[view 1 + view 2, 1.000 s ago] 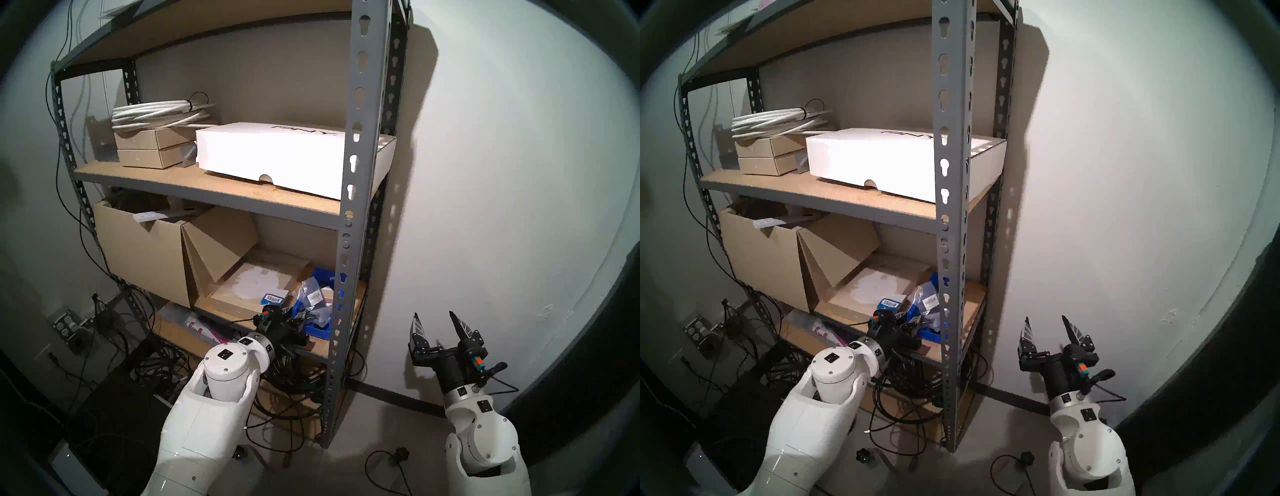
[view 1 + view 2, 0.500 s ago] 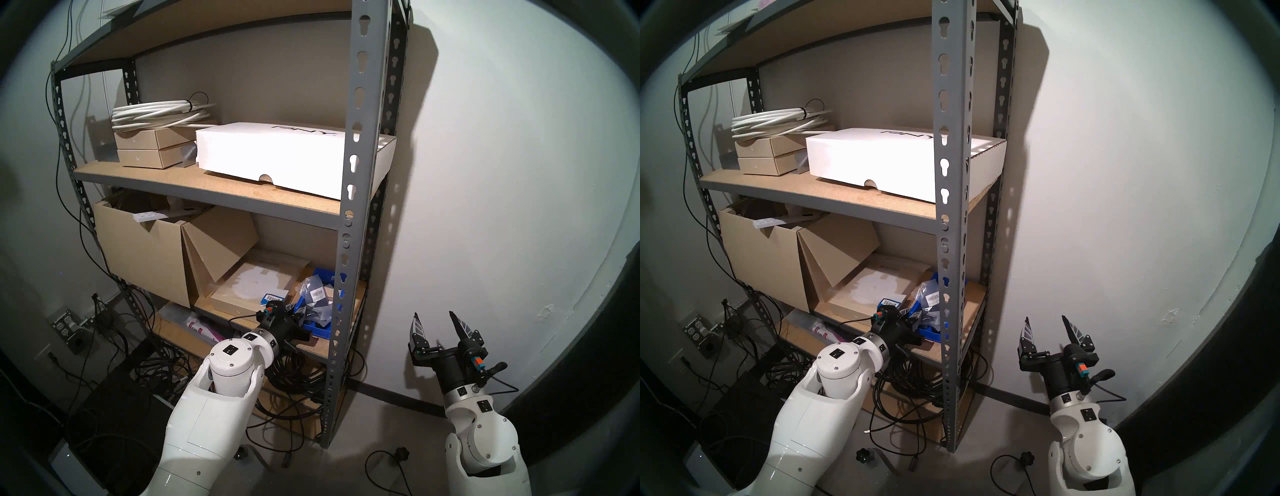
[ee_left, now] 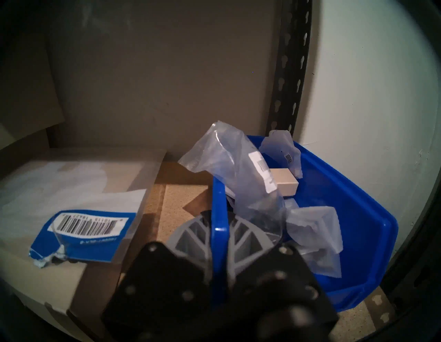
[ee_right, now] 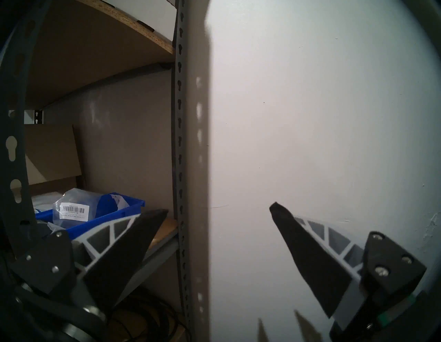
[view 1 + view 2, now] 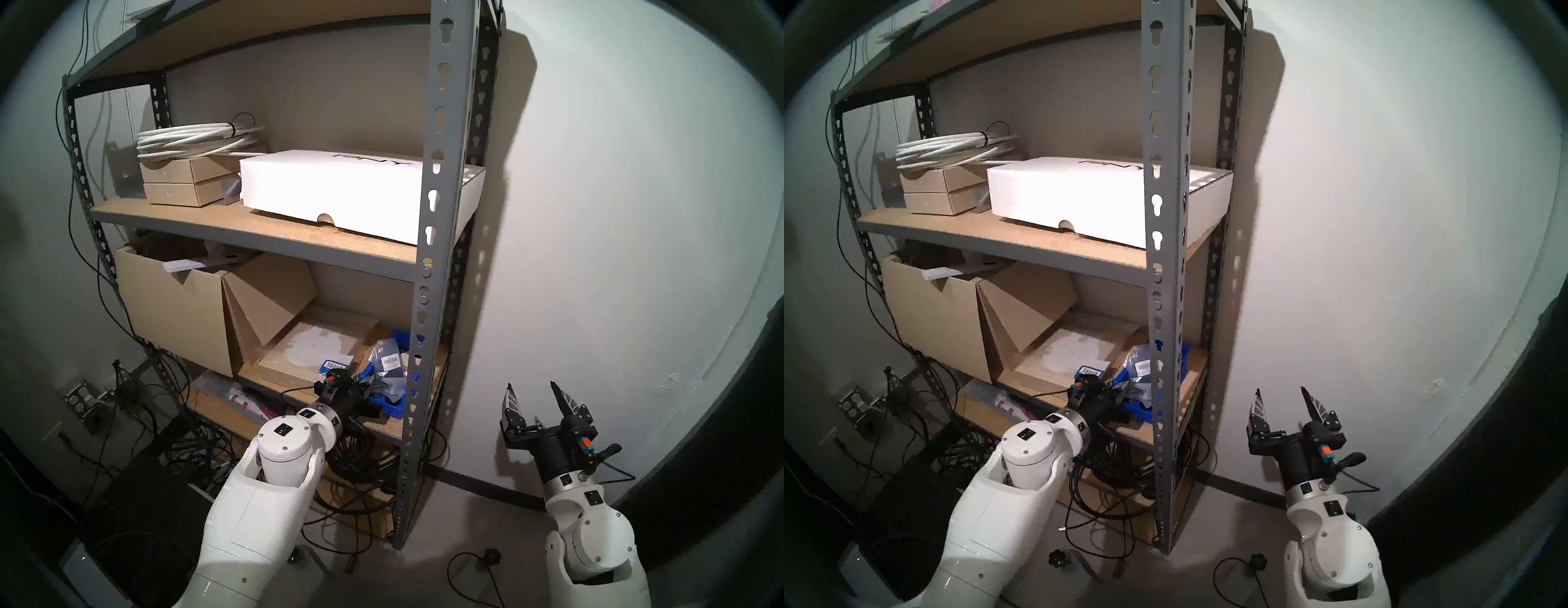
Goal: Organize the rack shelf by putting things into a case
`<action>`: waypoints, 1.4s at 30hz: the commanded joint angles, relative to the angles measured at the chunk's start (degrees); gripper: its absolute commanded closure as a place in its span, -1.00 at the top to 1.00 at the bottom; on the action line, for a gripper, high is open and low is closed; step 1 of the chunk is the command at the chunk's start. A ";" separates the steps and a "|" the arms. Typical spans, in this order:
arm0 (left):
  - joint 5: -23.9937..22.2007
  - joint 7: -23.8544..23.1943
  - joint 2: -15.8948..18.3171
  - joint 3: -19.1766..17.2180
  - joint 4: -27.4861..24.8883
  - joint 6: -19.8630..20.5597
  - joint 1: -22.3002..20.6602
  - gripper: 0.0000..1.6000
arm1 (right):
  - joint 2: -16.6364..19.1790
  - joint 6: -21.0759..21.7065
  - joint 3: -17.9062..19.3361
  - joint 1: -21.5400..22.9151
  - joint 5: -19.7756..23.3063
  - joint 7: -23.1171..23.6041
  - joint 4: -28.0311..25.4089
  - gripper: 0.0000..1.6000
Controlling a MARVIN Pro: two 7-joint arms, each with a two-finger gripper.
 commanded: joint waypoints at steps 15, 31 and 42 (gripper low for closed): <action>-5.38 -1.37 -1.67 -3.12 -5.36 0.67 0.71 -1.00 | -0.10 -0.23 -0.07 0.14 0.10 -0.04 -1.15 1.00; -7.66 -2.27 -2.16 -5.54 -8.68 2.14 -0.28 -1.00 | -0.09 -0.24 -0.07 0.17 0.10 -0.04 -1.11 1.00; -11.50 -4.16 -2.23 -8.83 -13.13 6.45 -0.34 -1.00 | -0.09 -0.25 -0.07 0.17 0.10 -0.04 -1.11 1.00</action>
